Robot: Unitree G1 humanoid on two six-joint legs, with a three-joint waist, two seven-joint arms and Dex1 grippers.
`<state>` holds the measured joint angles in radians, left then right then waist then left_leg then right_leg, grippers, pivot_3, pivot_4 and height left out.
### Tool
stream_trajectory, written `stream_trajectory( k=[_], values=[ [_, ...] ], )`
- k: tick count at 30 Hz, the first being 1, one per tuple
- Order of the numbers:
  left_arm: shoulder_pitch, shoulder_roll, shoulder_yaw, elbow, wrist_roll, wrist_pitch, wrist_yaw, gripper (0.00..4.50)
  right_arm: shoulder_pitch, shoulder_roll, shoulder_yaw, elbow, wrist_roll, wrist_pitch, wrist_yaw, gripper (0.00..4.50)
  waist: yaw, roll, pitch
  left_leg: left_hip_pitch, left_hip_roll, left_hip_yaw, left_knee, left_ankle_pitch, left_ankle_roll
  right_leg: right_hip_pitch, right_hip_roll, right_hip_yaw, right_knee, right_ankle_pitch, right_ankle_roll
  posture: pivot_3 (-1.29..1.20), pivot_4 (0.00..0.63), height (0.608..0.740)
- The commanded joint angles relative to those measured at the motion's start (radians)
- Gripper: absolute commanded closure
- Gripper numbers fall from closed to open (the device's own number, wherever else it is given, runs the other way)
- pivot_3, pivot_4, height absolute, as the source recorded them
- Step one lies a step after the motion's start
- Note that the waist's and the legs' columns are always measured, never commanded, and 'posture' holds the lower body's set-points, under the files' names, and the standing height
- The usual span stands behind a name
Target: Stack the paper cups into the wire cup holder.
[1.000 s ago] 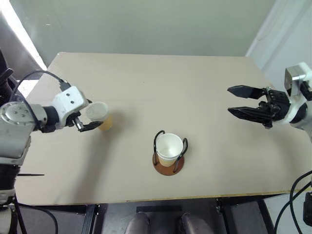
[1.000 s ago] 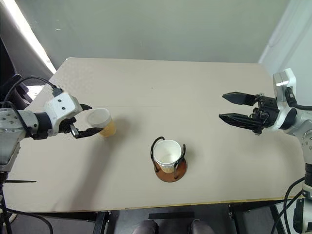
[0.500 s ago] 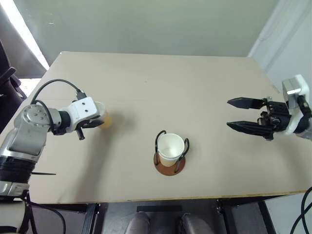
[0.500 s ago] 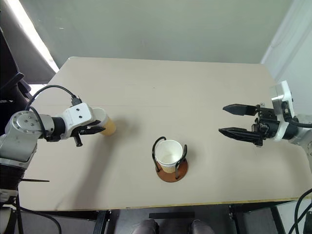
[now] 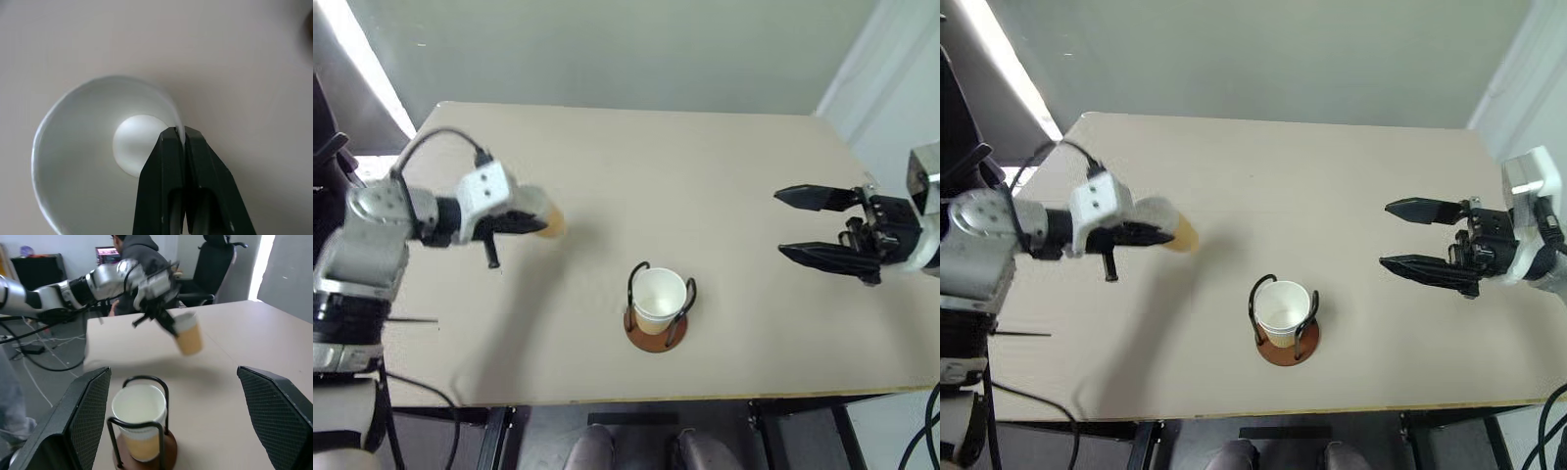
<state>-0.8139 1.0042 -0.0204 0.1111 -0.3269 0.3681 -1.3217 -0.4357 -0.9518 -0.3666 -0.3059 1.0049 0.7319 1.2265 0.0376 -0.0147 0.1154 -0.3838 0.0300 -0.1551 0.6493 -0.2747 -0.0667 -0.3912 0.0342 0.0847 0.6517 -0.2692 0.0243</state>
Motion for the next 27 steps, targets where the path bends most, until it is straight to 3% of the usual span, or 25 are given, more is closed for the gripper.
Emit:
stream_trajectory(
  k=[1,4,10,20,27],
  values=[
    [-0.152,-0.009,0.046,-0.089,-0.206,0.112,-0.174,4.48,0.039,-0.068,-0.073,-0.147,0.142,0.067,0.051,0.31,0.005,0.0,0.0,-0.002,-0.001,0.001,0.0,0.0,0.0,-0.001,0.0,0.0,-0.001,0.0,0.0,0.0,0.15,0.74],
    [-0.238,-0.024,-0.011,-0.094,-0.3,0.15,-0.28,4.48,0.114,-0.124,-0.079,-0.232,0.158,0.08,0.115,0.31,0.004,0.001,0.0,-0.001,-0.001,0.009,-0.001,0.0,0.001,0.003,0.0,0.0,-0.005,0.0,0.001,0.0,0.15,0.74],
    [-0.282,-0.032,-0.197,-0.122,-0.389,0.094,-0.293,4.48,0.123,-0.129,-0.02,-0.238,0.051,0.005,0.096,0.31,-0.005,0.001,0.0,0.001,0.0,0.004,0.006,-0.002,0.005,0.005,-0.001,0.002,-0.003,0.001,0.005,0.0,0.15,0.74],
    [-0.314,-0.104,-0.401,-0.183,-0.376,0.022,-0.293,4.48,0.198,-0.138,-0.041,-0.292,0.054,0.0,0.09,0.31,0.001,0.001,0.0,0.0,-0.002,0.004,0.016,-0.007,0.013,0.01,-0.002,0.003,-0.005,0.002,0.011,0.0,0.15,0.74],
    [-0.329,-0.111,-0.454,-0.142,-0.337,-0.037,-0.293,4.48,0.364,-0.166,-0.087,-0.263,-0.134,-0.075,0.107,0.31,0.005,0.001,0.0,0.001,-0.002,0.005,0.016,-0.007,0.014,0.01,-0.003,0.004,-0.006,0.002,0.012,0.0,0.15,0.74]
  ],
)
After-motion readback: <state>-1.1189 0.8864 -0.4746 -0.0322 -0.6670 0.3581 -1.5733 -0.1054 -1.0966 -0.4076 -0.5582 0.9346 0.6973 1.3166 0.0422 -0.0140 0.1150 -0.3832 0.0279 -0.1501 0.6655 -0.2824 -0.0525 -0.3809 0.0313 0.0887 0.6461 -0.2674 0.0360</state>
